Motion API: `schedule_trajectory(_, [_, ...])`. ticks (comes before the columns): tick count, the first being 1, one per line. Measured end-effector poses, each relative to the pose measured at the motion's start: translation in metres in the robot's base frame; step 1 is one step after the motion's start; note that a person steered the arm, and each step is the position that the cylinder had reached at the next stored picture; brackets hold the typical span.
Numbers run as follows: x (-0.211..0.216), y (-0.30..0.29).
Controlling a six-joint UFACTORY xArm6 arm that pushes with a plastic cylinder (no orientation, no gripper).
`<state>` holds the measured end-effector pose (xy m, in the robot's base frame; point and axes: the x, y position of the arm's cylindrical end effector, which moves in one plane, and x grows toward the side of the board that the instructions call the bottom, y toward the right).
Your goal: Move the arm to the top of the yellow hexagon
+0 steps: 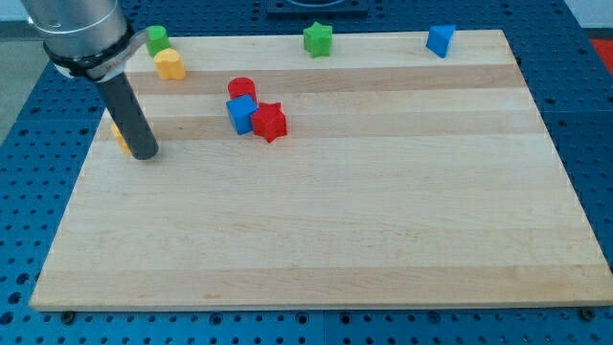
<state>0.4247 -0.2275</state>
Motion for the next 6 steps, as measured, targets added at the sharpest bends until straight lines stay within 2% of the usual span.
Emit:
schedule_trajectory(2, [-0.005, -0.008])
schedule_trajectory(3, [-0.005, 0.019])
schedule_trajectory(4, [-0.029, 0.033])
schedule_trajectory(6, [-0.072, 0.021])
